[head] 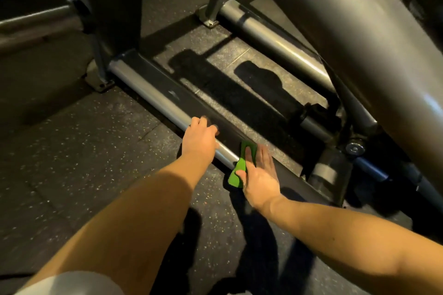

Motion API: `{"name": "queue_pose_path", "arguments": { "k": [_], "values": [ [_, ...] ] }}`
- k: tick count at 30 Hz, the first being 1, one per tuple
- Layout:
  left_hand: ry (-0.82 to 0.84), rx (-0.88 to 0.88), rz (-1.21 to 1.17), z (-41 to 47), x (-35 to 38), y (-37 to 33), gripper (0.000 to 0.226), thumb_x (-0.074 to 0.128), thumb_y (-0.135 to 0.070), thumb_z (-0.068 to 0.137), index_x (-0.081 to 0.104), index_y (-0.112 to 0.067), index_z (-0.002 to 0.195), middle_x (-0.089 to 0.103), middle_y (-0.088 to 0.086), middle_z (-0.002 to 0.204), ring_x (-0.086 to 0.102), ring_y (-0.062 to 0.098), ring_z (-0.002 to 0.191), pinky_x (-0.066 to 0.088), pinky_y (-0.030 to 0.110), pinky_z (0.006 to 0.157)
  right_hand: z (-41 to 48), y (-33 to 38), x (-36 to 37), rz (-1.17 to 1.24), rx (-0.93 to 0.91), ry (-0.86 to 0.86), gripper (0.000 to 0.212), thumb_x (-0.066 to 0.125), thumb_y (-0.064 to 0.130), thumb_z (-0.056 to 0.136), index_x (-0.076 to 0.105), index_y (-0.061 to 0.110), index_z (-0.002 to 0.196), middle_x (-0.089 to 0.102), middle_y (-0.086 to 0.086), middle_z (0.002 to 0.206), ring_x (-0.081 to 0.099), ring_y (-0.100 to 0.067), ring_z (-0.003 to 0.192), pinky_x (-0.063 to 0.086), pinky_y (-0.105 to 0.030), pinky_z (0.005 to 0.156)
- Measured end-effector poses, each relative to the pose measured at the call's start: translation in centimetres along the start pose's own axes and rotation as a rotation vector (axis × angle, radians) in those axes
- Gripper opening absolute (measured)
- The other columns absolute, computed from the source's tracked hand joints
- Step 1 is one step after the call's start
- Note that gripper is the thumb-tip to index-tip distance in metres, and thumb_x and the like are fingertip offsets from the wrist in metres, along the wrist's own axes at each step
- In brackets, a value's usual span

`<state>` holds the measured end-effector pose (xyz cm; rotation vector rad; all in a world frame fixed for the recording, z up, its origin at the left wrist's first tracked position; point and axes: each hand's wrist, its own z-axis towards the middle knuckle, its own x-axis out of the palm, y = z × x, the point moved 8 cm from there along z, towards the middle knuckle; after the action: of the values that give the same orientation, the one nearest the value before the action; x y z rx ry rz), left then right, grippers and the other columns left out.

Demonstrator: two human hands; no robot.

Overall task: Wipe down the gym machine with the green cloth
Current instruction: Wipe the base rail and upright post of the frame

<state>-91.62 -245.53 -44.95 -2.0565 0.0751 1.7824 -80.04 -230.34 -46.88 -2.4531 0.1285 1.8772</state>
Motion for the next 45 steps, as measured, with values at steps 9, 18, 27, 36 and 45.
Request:
{"name": "queue_pose_path", "arguments": {
  "k": [9,18,27,36,45],
  "values": [
    [-0.101,0.001,-0.123,0.1,-0.8,2.6,0.038,0.07,-0.035,0.09,0.067,-0.021,0.125,0.054,0.001,0.127,0.047,0.023,0.121,0.043,0.038,0.097,6.9,4.1,-1.3,0.023,-0.035,0.02,0.065,0.022,0.042,0.109,0.003,0.011,0.163,-0.008,-0.018,0.169,-0.012,-0.031,0.157,-0.006,-0.041,0.127],
    [0.027,-0.084,-0.065,0.8,-2.3,4.7,0.041,0.062,-0.034,0.098,0.055,-0.017,0.135,0.043,0.005,0.136,0.039,0.026,0.129,0.045,0.042,0.102,12.1,5.8,-5.3,0.089,0.023,0.146,0.046,0.039,0.034,0.107,0.038,0.02,0.151,0.052,-0.015,0.141,0.052,-0.033,0.126,0.045,-0.041,0.104],
    [0.043,-0.046,0.017,3.0,-3.4,8.4,0.057,0.061,-0.048,0.097,0.049,-0.013,0.14,0.039,0.011,0.144,0.035,0.03,0.134,0.039,0.044,0.112,11.9,5.3,-5.5,0.269,-0.088,0.034,0.051,0.04,0.035,0.108,0.037,0.017,0.156,0.028,0.0,0.166,0.032,-0.025,0.149,0.026,-0.035,0.121],
    [-0.092,-0.053,-0.073,2.3,-2.5,8.2,0.052,0.064,-0.044,0.096,0.053,-0.012,0.135,0.041,0.014,0.142,0.035,0.033,0.13,0.042,0.047,0.105,-1.9,0.8,0.1,0.114,-0.308,-0.116,0.074,0.078,0.012,0.085,0.046,0.009,0.151,0.04,-0.013,0.159,0.033,-0.032,0.15,0.016,-0.042,0.125],
    [-0.119,-0.051,-0.185,1.7,-2.9,9.4,0.047,0.068,-0.037,0.094,0.057,-0.015,0.134,0.044,0.007,0.138,0.036,0.026,0.131,0.043,0.043,0.105,6.5,6.9,-1.9,0.101,-0.166,-0.096,0.059,0.03,0.035,0.11,0.016,0.012,0.162,0.006,-0.008,0.17,-0.001,-0.025,0.158,-0.004,-0.039,0.127]
  ]
}}
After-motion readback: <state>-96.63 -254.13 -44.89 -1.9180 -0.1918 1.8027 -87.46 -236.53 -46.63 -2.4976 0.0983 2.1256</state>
